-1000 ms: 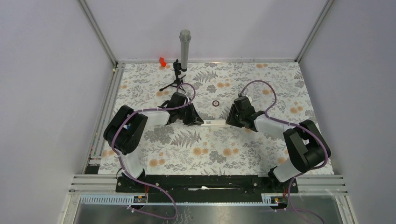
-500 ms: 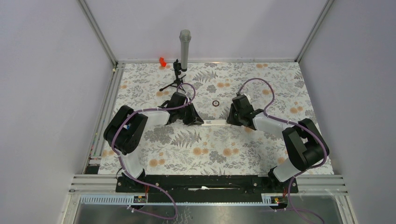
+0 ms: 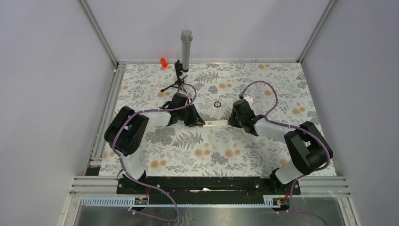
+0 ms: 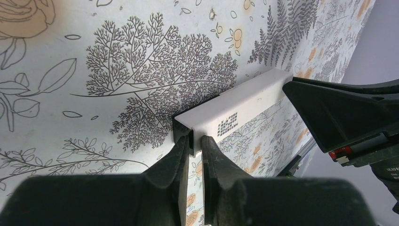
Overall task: Load the batteries into the remote control
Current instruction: Load the battery cover into the remote control.
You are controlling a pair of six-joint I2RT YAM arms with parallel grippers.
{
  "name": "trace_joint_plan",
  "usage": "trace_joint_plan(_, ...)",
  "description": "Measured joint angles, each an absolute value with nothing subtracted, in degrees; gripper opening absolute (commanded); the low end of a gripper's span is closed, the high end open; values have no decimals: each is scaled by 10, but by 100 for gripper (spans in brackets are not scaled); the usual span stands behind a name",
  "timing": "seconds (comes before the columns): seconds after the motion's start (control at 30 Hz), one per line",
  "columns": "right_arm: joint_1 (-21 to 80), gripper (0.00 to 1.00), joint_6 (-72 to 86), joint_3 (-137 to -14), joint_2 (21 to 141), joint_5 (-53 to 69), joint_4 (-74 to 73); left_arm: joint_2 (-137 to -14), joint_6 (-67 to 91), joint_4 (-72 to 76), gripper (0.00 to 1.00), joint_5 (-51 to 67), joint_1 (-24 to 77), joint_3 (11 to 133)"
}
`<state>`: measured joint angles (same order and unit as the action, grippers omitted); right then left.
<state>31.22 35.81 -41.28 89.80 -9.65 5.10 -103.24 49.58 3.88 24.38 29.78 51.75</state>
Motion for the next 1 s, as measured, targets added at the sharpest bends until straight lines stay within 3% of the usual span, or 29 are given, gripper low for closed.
trace_joint_plan(1.0,303,14,370,-377,912,-87,157,-1037,559,71,0,273,284,500)
